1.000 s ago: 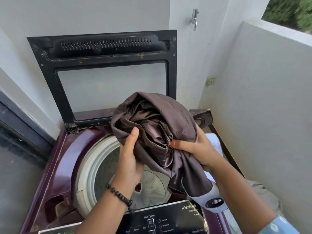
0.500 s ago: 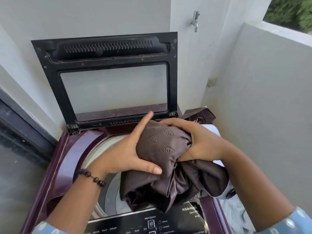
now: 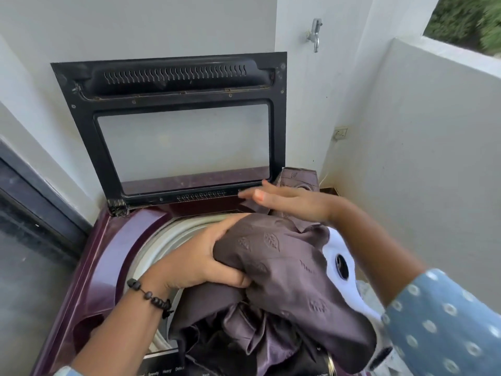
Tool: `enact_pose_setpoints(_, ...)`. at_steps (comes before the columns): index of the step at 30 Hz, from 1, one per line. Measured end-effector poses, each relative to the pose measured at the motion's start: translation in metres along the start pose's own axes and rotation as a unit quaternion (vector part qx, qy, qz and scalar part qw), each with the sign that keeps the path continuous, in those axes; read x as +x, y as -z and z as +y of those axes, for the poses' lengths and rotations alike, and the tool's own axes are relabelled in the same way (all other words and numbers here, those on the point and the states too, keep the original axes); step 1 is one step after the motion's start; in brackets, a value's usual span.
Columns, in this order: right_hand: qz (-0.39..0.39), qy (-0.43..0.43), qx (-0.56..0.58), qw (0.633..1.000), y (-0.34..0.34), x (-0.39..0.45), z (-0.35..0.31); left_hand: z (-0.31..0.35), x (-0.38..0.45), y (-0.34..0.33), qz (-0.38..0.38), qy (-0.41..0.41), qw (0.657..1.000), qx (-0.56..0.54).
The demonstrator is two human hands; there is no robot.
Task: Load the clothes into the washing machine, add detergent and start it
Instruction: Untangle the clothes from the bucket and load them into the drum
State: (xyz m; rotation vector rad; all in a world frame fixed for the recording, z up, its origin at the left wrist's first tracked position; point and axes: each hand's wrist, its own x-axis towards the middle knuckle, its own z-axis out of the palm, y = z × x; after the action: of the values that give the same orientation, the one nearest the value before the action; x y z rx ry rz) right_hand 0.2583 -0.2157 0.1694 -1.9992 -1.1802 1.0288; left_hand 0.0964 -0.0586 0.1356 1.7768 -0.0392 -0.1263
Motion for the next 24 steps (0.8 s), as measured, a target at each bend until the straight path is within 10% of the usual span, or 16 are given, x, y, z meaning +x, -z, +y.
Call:
enact_pose_setpoints(7, 0.006, -0.212, -0.193, 0.958, -0.008, 0.027, 0.029, -0.02, 0.001, 0.017, 0.074, 0.028, 0.997, 0.003)
enact_pose_setpoints(11, 0.091, -0.163, -0.094, 0.978, 0.01, 0.015, 0.033, -0.04, 0.0, 0.026, 0.165, 0.032, 0.985, -0.033)
enact_pose_setpoints(24, -0.007, 0.02, 0.184, 0.983, -0.051, 0.016, 0.072, -0.071, 0.015, 0.028, 0.42, 0.01, 0.882, -0.213)
